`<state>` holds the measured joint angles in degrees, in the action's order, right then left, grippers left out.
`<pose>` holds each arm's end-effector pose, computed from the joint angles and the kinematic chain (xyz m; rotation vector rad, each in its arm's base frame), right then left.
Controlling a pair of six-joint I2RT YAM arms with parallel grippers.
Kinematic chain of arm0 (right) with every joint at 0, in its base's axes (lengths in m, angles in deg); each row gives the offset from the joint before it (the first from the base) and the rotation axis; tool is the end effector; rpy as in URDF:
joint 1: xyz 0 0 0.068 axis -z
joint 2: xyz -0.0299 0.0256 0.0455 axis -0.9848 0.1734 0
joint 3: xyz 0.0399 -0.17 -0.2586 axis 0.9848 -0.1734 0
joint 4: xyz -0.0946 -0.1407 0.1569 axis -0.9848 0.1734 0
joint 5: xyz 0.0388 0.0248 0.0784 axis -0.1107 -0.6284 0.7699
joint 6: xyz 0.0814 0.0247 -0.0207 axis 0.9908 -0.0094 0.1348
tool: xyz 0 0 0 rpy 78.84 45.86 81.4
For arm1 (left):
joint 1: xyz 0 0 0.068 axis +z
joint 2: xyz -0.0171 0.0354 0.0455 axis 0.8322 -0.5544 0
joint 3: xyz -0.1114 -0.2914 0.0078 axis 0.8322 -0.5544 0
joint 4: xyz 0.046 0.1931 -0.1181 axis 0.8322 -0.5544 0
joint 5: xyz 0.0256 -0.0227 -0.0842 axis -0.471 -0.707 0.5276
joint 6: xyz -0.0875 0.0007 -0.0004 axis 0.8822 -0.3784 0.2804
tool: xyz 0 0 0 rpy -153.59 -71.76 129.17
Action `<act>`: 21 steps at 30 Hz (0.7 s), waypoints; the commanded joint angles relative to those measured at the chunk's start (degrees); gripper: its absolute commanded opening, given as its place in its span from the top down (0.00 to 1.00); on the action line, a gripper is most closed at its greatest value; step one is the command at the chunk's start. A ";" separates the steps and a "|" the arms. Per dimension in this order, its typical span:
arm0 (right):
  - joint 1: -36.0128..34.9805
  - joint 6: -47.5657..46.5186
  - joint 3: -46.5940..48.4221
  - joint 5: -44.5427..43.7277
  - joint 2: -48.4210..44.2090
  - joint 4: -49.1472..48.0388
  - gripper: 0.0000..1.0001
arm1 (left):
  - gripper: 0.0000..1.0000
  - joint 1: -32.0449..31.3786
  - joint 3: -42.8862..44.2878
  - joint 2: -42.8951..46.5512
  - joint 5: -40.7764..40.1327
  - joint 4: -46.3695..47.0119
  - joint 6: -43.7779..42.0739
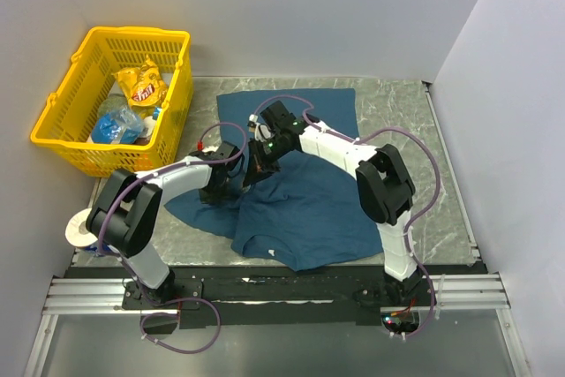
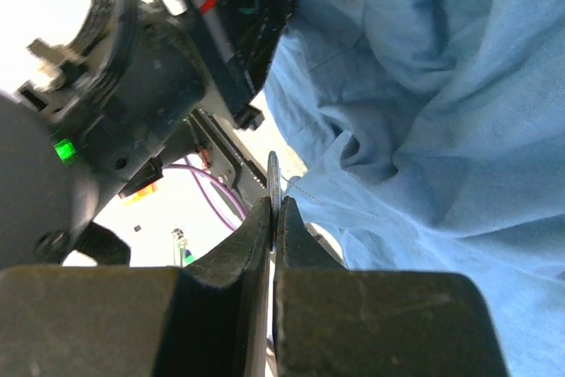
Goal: Pin the brooch onto the clothing
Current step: Pin the brooch to the clothes.
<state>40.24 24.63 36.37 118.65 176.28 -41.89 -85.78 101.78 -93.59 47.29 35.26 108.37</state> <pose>0.3154 0.3286 0.2487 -0.5511 2.7575 1.3067 0.2564 -0.1095 0.1841 -0.3871 2.6967 0.2905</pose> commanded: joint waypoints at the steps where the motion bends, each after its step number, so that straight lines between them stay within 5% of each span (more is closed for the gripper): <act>1: -0.31 1.64 1.20 -0.76 1.42 -0.49 1.00 | 0.99 0.01 -0.40 1.27 -1.96 -2.01 0.75; 21: 0.57 3.22 -4.85 -0.41 2.13 -5.15 1.00 | 0.99 0.01 -0.84 1.18 -2.49 -1.57 0.13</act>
<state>40.18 27.29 32.70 118.30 180.35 -45.10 -85.78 101.56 -93.56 46.41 35.06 108.22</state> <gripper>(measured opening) 0.027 0.018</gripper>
